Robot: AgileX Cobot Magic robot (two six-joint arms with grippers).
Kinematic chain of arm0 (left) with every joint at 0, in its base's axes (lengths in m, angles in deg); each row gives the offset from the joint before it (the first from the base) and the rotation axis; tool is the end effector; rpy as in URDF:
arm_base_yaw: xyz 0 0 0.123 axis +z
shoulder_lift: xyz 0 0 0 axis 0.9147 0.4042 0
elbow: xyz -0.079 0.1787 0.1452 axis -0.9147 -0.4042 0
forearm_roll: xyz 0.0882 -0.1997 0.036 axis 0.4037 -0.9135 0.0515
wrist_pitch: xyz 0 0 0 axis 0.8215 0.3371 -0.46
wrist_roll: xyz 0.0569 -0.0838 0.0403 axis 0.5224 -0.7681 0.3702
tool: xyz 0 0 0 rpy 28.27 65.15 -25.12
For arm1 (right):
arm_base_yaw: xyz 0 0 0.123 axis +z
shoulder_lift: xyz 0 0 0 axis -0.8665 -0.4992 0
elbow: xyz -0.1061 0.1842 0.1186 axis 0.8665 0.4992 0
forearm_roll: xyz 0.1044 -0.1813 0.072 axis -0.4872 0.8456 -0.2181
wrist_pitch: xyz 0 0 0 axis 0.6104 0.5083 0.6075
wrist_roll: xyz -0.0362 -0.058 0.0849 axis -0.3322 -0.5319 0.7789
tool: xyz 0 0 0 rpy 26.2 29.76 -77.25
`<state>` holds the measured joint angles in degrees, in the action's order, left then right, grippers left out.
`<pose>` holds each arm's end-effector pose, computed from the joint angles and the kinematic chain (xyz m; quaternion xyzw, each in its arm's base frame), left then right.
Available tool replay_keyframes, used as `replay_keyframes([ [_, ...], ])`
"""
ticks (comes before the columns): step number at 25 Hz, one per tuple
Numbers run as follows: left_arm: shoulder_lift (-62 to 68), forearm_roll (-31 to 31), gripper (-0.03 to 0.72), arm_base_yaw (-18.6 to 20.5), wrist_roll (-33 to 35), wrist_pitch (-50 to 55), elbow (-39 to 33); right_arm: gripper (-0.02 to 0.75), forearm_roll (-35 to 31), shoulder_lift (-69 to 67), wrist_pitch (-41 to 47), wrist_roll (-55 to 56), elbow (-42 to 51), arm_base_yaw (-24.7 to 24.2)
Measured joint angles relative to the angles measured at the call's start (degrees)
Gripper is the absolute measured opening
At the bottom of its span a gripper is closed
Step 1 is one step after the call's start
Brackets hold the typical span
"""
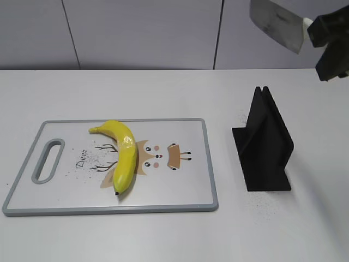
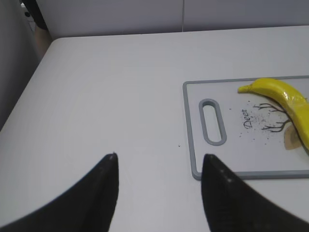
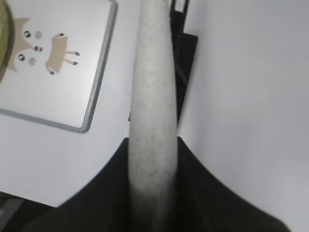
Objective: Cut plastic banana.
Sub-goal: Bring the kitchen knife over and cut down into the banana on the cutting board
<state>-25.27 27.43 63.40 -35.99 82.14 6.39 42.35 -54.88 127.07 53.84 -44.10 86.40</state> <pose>0.0260 -0.0014 0.2679 0.0653 0.8466 0.0153 0.5281 0.2216 0.1024 0.3002 -0.0954 0.9661 0.0549 0.2335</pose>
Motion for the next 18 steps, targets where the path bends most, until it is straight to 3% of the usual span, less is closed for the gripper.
replay_keyframes([
  [4, 7.3, -0.4, 0.530, 0.0, 0.6, -3.5, 3.1, 0.162, -1.7, -1.1, -0.3, -13.4, -4.4, 0.0],
  [7, 13.7, -3.9, 0.530, 0.0, 5.3, -8.5, 5.6, 0.162, -2.5, -3.9, -0.3, -22.6, -8.0, 0.0],
  [13, 28.4, -17.7, 0.532, 0.0, 24.0, -13.4, 12.0, 0.162, -8.1, -11.9, 2.8, -40.4, -14.4, 0.0],
  [18, 43.1, -20.4, 0.554, -2.3, 35.5, -10.4, 21.4, 0.162, -9.9, -17.9, 3.2, -53.1, -19.0, 0.0],
])
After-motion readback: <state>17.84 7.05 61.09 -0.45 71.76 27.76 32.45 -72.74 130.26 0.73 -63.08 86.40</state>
